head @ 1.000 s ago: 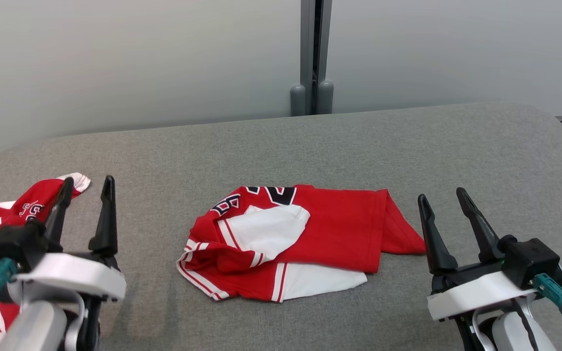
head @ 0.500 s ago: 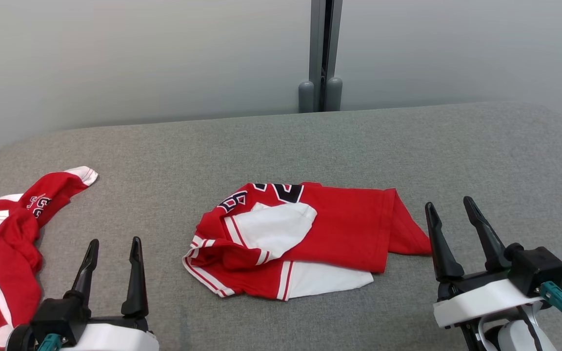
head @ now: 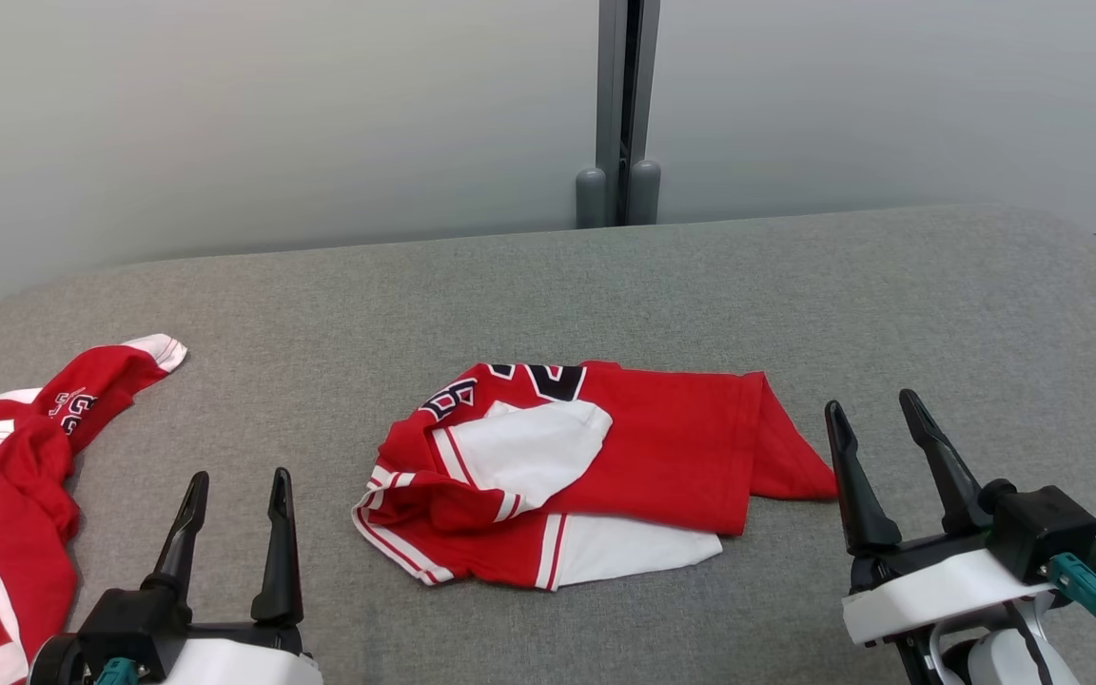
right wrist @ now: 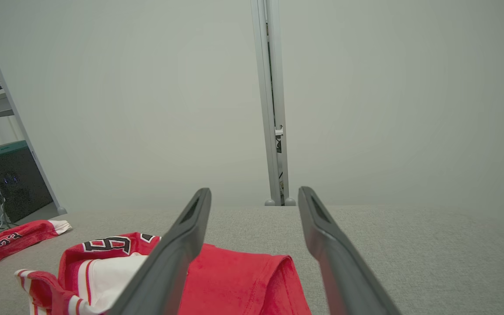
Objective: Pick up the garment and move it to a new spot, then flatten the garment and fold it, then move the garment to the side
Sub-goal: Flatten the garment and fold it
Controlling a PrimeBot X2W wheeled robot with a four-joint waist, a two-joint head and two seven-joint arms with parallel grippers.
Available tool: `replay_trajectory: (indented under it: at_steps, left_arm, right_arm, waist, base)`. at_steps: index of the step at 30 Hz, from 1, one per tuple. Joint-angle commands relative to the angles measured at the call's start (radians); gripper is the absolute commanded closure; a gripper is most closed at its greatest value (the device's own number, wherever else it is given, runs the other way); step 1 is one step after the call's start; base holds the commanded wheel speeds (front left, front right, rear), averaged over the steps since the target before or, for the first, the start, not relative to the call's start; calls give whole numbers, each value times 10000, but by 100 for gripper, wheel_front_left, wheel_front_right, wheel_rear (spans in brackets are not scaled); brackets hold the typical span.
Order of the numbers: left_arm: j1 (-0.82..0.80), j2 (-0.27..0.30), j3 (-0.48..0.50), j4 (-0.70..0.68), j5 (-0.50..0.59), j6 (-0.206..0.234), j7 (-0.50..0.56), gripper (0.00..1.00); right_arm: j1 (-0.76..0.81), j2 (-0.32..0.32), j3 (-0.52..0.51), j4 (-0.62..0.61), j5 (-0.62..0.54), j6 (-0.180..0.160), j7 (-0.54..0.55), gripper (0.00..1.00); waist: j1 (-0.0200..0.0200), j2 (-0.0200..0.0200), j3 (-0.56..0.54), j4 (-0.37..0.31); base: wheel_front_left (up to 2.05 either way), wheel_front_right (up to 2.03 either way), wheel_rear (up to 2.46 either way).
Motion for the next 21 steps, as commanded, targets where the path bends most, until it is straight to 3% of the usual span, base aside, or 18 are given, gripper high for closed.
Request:
replay_trajectory:
  at_steps: [1, 21]
  left_arm:
    - [26, -31, 78, 20, 100, -69, -5, 0]
    - [105, -357, 418, 59, 525, -379, -5, 0]
  right_arm:
    - [-22, -44, 2, 35, -39, 5, -48, 0]
    - [-27, -18, 6, 20, -2, 5, -48, 0]
  waist:
    - [0, 0, -4, -8]
    - [0, 0, 28, -29]
  base:
    - [0, 0, 0]
    - [0, 0, 0]
